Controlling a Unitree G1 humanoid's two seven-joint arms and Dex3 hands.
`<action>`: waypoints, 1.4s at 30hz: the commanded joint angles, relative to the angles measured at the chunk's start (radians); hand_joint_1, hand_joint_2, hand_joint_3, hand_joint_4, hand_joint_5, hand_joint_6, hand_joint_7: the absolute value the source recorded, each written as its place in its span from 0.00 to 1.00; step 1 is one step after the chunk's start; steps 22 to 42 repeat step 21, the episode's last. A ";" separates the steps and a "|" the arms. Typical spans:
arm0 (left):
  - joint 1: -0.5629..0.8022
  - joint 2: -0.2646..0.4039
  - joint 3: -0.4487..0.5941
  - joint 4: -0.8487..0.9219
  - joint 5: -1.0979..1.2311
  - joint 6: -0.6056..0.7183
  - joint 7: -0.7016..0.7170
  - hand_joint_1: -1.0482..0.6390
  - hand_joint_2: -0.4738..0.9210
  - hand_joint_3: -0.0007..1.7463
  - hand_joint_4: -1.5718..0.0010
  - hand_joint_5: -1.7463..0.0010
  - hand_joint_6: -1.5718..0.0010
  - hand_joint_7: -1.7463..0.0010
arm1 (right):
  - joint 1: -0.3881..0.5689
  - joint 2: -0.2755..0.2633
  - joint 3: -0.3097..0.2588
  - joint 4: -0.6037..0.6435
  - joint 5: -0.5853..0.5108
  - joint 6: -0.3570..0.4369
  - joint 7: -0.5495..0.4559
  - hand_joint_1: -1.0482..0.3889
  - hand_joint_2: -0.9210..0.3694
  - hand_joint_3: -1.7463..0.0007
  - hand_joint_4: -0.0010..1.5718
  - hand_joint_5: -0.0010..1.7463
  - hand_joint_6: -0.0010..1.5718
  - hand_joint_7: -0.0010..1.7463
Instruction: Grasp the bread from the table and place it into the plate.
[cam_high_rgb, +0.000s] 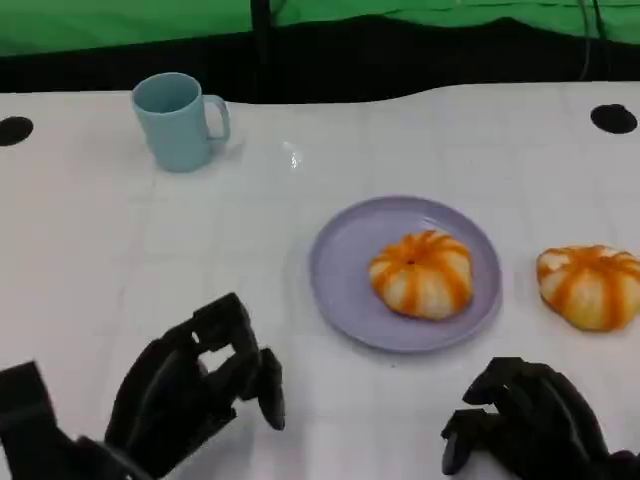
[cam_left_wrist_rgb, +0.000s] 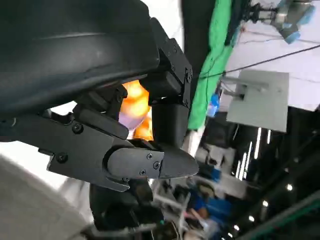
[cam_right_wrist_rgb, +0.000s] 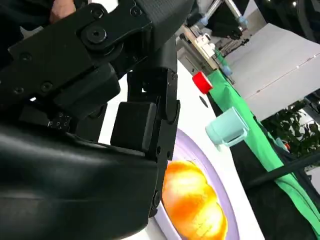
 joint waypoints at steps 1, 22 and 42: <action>0.021 -0.009 0.040 -0.012 -0.056 0.066 -0.039 0.22 1.00 0.15 0.43 0.00 0.57 0.00 | 0.011 -0.011 -0.007 -0.022 0.013 0.020 -0.010 0.02 0.15 1.00 1.00 0.42 1.00 0.20; -0.032 -0.033 0.109 0.088 -0.050 0.098 -0.117 0.22 1.00 0.15 0.43 0.00 0.59 0.00 | -0.014 -0.011 -0.009 0.019 -0.001 -0.005 -0.007 0.01 0.14 1.00 0.99 0.43 1.00 0.21; -0.032 -0.033 0.109 0.088 -0.050 0.098 -0.117 0.22 1.00 0.15 0.43 0.00 0.59 0.00 | -0.014 -0.011 -0.009 0.019 -0.001 -0.005 -0.007 0.01 0.14 1.00 0.99 0.43 1.00 0.21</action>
